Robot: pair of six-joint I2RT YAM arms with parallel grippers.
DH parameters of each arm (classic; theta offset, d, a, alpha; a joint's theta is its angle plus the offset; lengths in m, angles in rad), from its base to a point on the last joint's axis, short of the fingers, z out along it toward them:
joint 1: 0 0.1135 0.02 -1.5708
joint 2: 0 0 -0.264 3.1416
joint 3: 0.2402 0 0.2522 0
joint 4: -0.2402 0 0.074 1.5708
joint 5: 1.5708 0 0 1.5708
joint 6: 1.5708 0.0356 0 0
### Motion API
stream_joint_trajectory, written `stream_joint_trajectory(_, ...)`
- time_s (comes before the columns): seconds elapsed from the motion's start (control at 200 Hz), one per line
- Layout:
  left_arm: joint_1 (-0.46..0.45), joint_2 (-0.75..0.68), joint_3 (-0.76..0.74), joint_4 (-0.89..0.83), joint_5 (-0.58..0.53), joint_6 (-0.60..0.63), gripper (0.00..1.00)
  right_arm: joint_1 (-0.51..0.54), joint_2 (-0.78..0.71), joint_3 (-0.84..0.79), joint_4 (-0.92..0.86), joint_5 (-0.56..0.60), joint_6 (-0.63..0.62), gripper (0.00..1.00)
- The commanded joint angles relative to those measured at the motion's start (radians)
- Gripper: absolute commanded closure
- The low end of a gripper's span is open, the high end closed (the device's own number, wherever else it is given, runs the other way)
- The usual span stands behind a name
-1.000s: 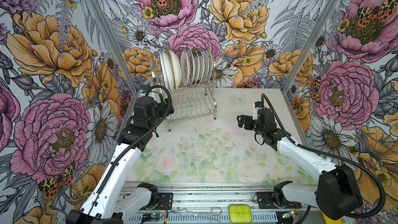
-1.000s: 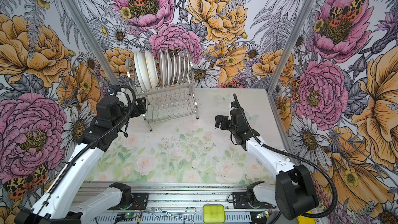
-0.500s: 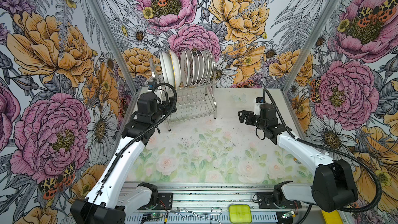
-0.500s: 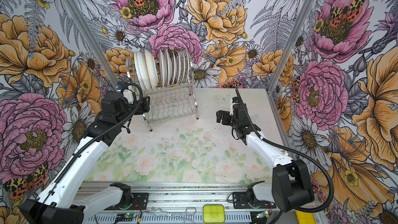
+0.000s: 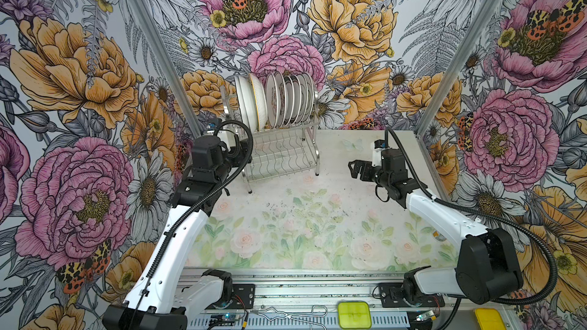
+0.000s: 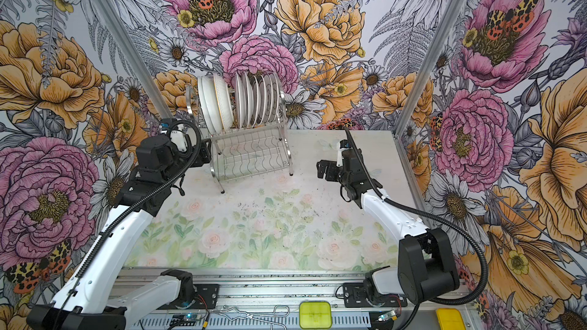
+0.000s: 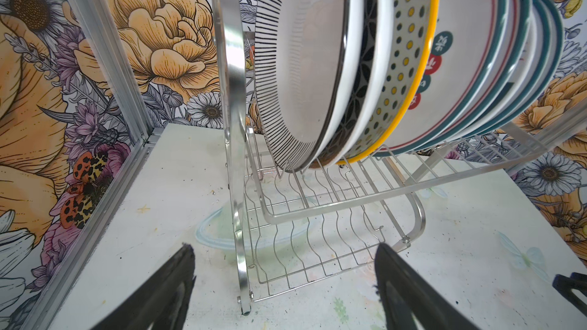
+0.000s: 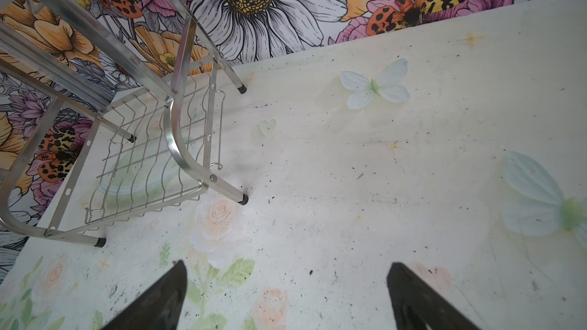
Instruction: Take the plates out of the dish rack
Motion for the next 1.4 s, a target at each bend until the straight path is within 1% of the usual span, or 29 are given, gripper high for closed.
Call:
stream_joint_trajectory(0.0, 0.013, -0.001, 0.038, -0.008, 0.055, 0.033, 0.13, -0.005, 0.020, 0.035, 0.010, -0.012, -0.024, 0.01)
stream_joint_trajectory(0.07, 0.015, 0.009, 0.047, -0.008, 0.062, 0.038, 0.15, -0.006, 0.026, 0.036, 0.010, -0.016, -0.028, 0.01)
stream_joint_trajectory(0.27, 0.014, 0.041, 0.073, -0.008, 0.093, 0.037, 0.16, -0.007, 0.028, 0.037, 0.009, -0.024, -0.031, 0.00)
stream_joint_trajectory(0.505, 0.020, 0.064, 0.097, -0.007, 0.099, 0.055, 0.16, -0.006, 0.029, 0.042, 0.010, -0.023, -0.013, 0.01)
stream_joint_trajectory(0.816, 0.050, 0.122, 0.134, -0.004, 0.146, 0.068, 0.21, -0.006, 0.037, 0.050, 0.010, -0.020, -0.013, 0.01)
stream_joint_trajectory(0.936, 0.053, 0.144, 0.139, 0.000, 0.161, 0.085, 0.24, -0.006, 0.037, 0.055, 0.010, -0.018, -0.016, 0.00)
stream_joint_trajectory(1.246, 0.069, 0.142, 0.135, 0.032, 0.148, 0.130, 0.25, -0.007, 0.045, 0.065, 0.010, -0.019, -0.018, 0.01)
stream_joint_trajectory(1.346, 0.084, 0.140, 0.128, 0.046, 0.173, 0.148, 0.24, -0.008, 0.050, 0.066, 0.010, -0.019, -0.015, 0.01)
stream_joint_trajectory(1.396, 0.084, 0.125, 0.100, 0.089, 0.193, 0.180, 0.24, -0.008, 0.050, 0.066, 0.010, -0.019, -0.013, 0.01)
